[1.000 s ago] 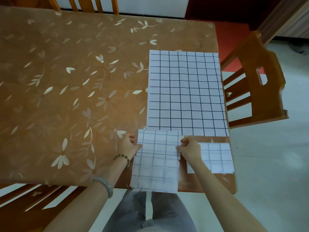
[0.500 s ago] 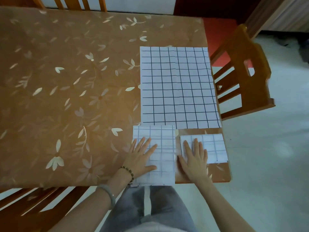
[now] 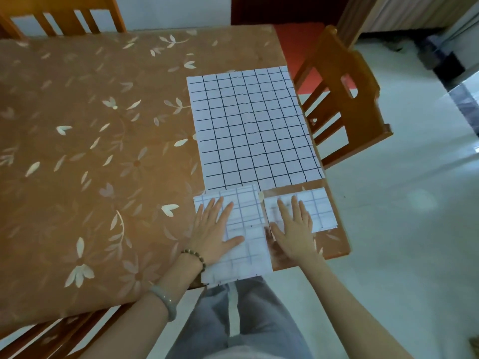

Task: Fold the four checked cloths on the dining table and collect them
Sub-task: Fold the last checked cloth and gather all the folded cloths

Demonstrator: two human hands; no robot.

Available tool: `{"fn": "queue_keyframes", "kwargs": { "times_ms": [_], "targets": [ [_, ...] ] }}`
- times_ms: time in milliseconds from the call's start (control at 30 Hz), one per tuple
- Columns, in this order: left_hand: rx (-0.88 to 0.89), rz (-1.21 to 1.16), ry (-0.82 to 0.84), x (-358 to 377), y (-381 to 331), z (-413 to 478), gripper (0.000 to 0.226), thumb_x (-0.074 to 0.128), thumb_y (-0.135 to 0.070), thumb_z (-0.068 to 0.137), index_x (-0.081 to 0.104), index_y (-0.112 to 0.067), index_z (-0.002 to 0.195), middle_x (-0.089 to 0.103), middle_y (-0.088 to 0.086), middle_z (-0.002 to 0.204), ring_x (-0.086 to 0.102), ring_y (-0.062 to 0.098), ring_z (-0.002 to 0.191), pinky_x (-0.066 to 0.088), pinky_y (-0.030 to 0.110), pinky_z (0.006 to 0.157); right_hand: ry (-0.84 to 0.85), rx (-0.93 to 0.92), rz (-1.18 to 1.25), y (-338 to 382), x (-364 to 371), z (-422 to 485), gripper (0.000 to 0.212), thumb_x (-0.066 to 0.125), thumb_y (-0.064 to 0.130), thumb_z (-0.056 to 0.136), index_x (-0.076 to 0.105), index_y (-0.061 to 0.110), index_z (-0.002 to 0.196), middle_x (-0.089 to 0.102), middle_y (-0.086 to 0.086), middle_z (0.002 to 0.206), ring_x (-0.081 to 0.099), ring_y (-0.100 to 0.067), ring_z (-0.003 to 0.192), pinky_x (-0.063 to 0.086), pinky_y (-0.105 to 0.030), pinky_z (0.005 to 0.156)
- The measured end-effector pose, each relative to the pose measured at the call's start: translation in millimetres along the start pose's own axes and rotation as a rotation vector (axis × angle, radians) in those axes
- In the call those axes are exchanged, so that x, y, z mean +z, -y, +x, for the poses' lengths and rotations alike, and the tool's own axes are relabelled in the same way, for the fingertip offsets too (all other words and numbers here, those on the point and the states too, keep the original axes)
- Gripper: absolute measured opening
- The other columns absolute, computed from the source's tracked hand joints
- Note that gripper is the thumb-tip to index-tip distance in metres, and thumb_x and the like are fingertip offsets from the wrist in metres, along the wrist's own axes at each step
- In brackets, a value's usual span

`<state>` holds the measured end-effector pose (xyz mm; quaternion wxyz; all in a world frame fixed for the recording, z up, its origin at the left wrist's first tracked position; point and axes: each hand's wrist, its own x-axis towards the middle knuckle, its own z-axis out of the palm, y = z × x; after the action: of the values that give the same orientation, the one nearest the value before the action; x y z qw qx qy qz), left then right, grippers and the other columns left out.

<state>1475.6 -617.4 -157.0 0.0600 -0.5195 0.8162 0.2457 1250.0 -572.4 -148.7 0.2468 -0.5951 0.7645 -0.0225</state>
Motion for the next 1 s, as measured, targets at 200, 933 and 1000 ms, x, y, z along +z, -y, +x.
{"fn": "queue_keyframes", "kwargs": {
  "times_ms": [200,933,1000],
  "targets": [
    [0.106,-0.492,-0.210,-72,-48,14,0.079,0.055,-0.058,0.084,0.020,-0.030,0.149,0.011,-0.010,0.157,0.005,0.010,0.145,0.010,0.038,0.119,-0.191,-0.066,0.332,11,-73,-18,0.068,0.053,0.042,0.093,0.019,0.027,0.150,0.011,-0.003,0.160,0.009,-0.023,0.146,0.010,-0.038,0.116],
    [0.229,-1.018,-0.350,-66,-416,78,0.093,0.082,-0.043,0.062,0.025,-0.053,0.136,0.044,-0.010,0.141,0.047,0.005,0.124,0.042,0.035,0.105,-0.202,-0.257,0.845,-290,-307,-56,0.079,0.079,0.013,0.075,0.037,0.041,0.136,0.050,0.008,0.130,0.052,-0.007,0.117,0.048,-0.027,0.097],
    [0.231,-0.992,-0.358,-66,-432,87,0.095,0.084,-0.037,0.065,0.024,-0.049,0.138,0.044,-0.010,0.141,0.047,0.004,0.124,0.042,0.032,0.104,-0.186,-0.279,0.850,-307,-316,-45,0.079,0.079,0.013,0.075,0.038,0.039,0.137,0.050,0.008,0.131,0.052,-0.008,0.118,0.048,-0.028,0.097]
  ]
}}
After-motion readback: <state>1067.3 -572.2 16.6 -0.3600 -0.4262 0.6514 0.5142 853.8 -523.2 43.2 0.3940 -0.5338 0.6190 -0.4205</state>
